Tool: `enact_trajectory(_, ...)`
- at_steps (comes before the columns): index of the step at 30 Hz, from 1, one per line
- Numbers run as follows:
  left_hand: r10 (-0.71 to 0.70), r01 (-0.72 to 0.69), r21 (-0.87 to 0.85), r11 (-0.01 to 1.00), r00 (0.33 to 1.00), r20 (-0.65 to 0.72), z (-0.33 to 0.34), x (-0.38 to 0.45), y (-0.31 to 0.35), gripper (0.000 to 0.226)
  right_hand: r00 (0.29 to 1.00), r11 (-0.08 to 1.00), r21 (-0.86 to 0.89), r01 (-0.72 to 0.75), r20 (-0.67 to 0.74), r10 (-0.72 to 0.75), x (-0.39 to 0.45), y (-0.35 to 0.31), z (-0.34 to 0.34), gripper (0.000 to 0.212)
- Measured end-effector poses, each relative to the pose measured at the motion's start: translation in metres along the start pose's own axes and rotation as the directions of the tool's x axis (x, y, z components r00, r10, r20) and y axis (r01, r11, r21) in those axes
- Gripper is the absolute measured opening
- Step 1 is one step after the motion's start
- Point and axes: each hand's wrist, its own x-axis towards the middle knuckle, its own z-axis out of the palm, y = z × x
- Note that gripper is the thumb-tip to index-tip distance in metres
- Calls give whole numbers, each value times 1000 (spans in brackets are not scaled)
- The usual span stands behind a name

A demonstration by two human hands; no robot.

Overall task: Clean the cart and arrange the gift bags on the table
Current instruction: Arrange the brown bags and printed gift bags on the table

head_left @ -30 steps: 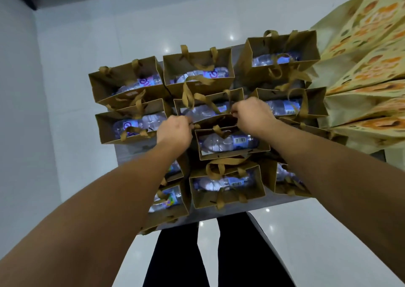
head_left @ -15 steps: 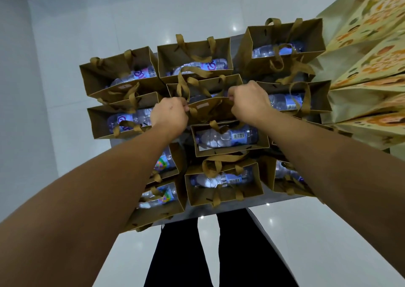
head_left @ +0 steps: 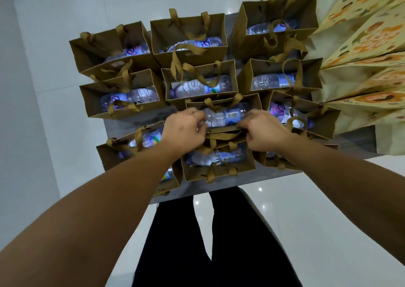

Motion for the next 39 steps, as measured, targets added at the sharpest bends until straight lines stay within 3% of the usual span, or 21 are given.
enact_trajectory(3, 1, -6, 53, 999, 995, 95, 13, -6, 8, 28, 995, 994, 84, -66, -69, 72, 7, 3, 2, 19)
enact_trajectory(5, -75, 65, 72, 995, 986, 151, 18, -6, 5, 27, 985, 980, 161, -116, -110, 135, 15, 5, 0, 20)
enact_trajectory(8, -224, 222, 23, 975, 966, 131, 19, 0, 2, 25, 973, 961, 232, -153, -134, 188, 26, 7, -1, 24)
enact_trajectory(15, -364, 382, -112, 917, 919, 152, 16, 23, 1, 22, 960, 932, 327, -157, -170, 222, 29, 8, -6, 25)
enact_trajectory(20, -412, 437, -119, 892, 892, 184, 11, 37, 8, 27, 967, 926, 352, -134, -158, 200, 32, 10, -12, 28)
enact_trajectory(24, -408, 439, -111, 891, 885, 222, 13, 40, 11, 26, 987, 959, 279, -59, -126, 97, 34, 2, -17, 54)
enact_trajectory(27, -413, 445, -120, 887, 883, 221, 15, 41, 12, 25, 988, 978, 207, -12, -146, 43, 38, -2, -16, 46)
enact_trajectory(32, -416, 456, -151, 877, 879, 232, 14, 40, 12, 26, 988, 972, 235, -22, -143, 57, 35, -1, -12, 27)
enact_trajectory(37, -421, 460, -150, 875, 877, 230, 14, 41, 13, 29, 998, 975, 220, -37, -46, 48, 27, 6, 2, 39)
enact_trajectory(39, -430, 467, -137, 874, 873, 230, 15, 41, 12, 29, 995, 972, 234, -38, -82, 59, 26, 6, 4, 46)
